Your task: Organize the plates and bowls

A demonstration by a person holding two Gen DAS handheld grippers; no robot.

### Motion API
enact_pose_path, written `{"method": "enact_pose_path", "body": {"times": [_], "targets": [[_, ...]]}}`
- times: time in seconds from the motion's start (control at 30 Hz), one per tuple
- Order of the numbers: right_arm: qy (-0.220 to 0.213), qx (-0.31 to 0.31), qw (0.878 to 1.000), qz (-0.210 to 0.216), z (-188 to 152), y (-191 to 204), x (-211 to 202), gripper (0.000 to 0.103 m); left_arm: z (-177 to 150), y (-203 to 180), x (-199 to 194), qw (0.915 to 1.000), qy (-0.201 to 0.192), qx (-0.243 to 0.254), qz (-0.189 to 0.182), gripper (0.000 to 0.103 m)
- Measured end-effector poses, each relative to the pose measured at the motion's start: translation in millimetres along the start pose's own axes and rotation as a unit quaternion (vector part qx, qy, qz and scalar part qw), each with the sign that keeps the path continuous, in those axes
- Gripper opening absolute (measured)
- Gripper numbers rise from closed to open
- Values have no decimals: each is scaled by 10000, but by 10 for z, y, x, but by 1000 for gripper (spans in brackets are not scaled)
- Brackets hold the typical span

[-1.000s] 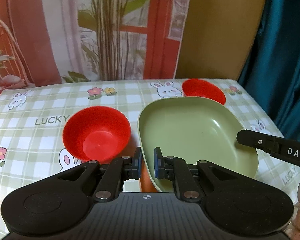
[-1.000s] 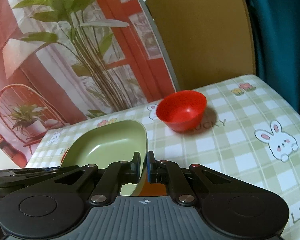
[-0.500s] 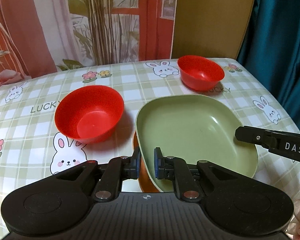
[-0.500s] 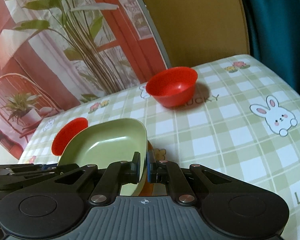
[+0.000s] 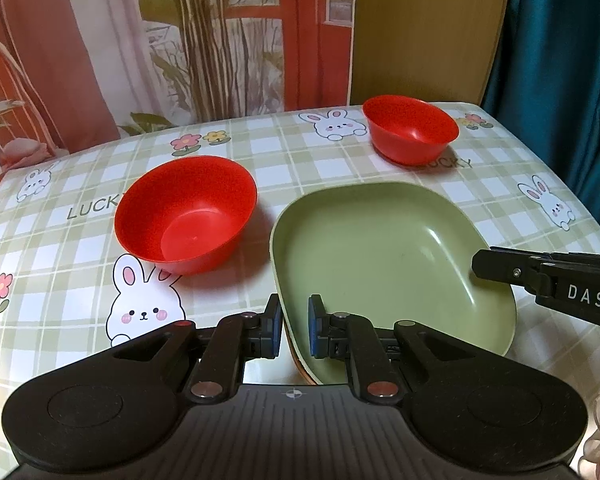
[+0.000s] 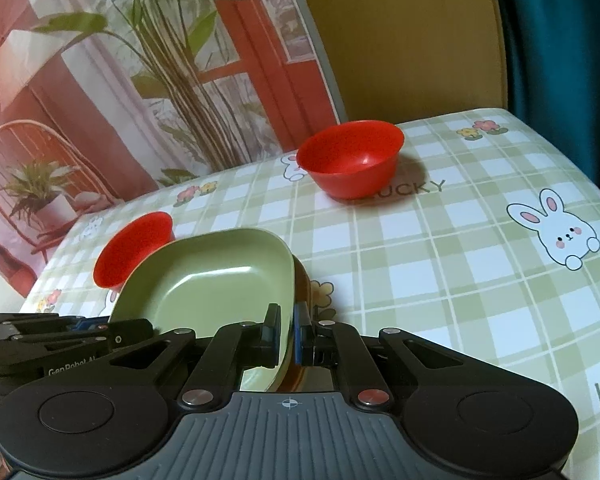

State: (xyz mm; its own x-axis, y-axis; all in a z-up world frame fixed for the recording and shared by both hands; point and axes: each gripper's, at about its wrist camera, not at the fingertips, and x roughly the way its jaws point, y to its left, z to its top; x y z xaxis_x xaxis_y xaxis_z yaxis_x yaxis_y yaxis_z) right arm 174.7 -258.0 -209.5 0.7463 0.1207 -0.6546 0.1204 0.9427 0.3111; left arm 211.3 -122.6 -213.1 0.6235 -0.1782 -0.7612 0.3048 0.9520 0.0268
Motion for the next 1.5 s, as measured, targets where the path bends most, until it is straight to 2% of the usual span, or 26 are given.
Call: {"method": "enact_pose_path", "body": {"times": [0.33, 0.5, 0.67, 1.03, 1.27, 1.43, 1.5], "targets": [[73, -22, 10000, -21, -24, -11, 28, 7, -51, -1, 27, 10000, 42, -1, -24, 14], [70, -67, 9999, -37, -26, -1, 31, 14, -58, -2, 34, 10000, 50, -44, -36, 17], [77, -135, 9998, -100, -36, 13, 52, 17, -71, -8, 44, 10000, 33, -66, -35, 17], [28, -257, 9996, -141, -49, 42, 40, 17, -82, 42, 54, 9997, 31, -230, -12, 18], [-42, -293, 9995, -143, 8, 26, 17, 17, -14, 94, -6, 9994, -131, -316, -62, 18], [-345, -404, 9984, -212, 210, -17, -49, 17, 214, 168, -109, 9981, -480, -345, -168, 18], [-460, -383, 9979, -262, 293, -62, -69, 17, 307, 179, -136, 9973, -614, -352, -215, 23]]}}
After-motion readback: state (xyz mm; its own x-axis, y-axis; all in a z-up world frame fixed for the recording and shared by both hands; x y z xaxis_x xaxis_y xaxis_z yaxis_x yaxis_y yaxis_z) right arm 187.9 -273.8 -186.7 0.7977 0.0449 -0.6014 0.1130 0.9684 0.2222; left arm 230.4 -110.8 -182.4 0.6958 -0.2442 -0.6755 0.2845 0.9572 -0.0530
